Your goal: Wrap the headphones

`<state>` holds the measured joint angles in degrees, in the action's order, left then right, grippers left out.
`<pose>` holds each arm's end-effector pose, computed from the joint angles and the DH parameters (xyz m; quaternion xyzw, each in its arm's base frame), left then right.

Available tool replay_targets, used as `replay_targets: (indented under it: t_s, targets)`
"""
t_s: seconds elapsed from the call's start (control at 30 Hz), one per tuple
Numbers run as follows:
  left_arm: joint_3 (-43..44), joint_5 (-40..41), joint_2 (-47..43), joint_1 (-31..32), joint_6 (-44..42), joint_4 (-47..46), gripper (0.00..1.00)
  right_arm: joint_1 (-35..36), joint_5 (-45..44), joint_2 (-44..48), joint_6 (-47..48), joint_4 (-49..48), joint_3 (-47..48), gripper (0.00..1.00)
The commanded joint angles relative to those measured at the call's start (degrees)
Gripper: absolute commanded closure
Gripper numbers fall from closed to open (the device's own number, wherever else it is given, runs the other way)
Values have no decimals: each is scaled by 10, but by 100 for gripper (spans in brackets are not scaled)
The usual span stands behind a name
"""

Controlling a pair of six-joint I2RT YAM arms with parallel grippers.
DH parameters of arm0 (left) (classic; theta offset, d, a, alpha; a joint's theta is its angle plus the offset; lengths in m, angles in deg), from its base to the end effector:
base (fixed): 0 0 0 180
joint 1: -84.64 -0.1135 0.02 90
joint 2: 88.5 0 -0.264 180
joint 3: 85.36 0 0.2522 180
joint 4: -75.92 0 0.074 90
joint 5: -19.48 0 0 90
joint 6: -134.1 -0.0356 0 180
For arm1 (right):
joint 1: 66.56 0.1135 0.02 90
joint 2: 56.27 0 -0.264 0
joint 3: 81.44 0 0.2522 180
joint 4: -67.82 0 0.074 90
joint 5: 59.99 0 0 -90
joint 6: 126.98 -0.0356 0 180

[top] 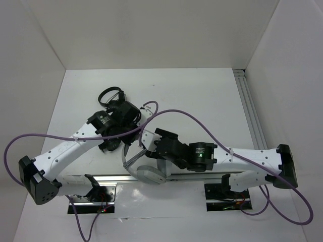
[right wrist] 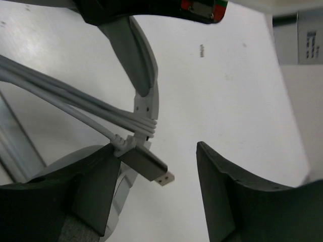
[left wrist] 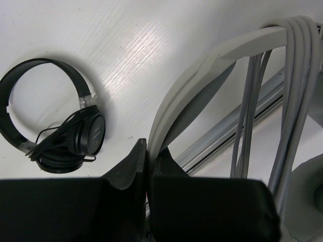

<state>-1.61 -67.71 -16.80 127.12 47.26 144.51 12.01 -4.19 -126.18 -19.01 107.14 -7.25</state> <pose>0.1812 -0.1636 0.3254 0.3155 0.9039 -0.0900 0.2744 0.0722 0.2563 0.3209 -0.5425 0.6657 -0.0027 0.5124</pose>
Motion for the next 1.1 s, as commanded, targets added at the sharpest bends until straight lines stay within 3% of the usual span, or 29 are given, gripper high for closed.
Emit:
replay_targets:
  t_s: [0.0,0.07,0.1,0.13,0.17,0.43,0.63,0.77,1.07]
  targets:
    - [45,-40,-3,-13,-11,3,100,-12,37,28,-17,40,31,28]
    - [52,-40,4,-26,-11,3,100,-24,61,28,-22,52,47,25]
    - [59,-46,11,-31,-11,3,100,-25,80,28,-29,64,61,14]
    - [65,-46,11,-31,-11,3,100,-30,96,28,-29,73,69,14]
    - [66,-46,11,-36,-11,3,100,-35,105,28,-29,78,74,3]
    - [78,-54,28,-42,-18,3,100,-40,120,35,-37,73,69,1]
    - [78,-48,46,-53,-7,3,100,-40,171,95,-56,52,93,1]
    - [89,-48,51,-68,-7,-2,100,-40,115,144,-77,-2,82,1]
    - [81,-65,57,-73,-1,-43,100,-40,76,164,-161,4,101,1]
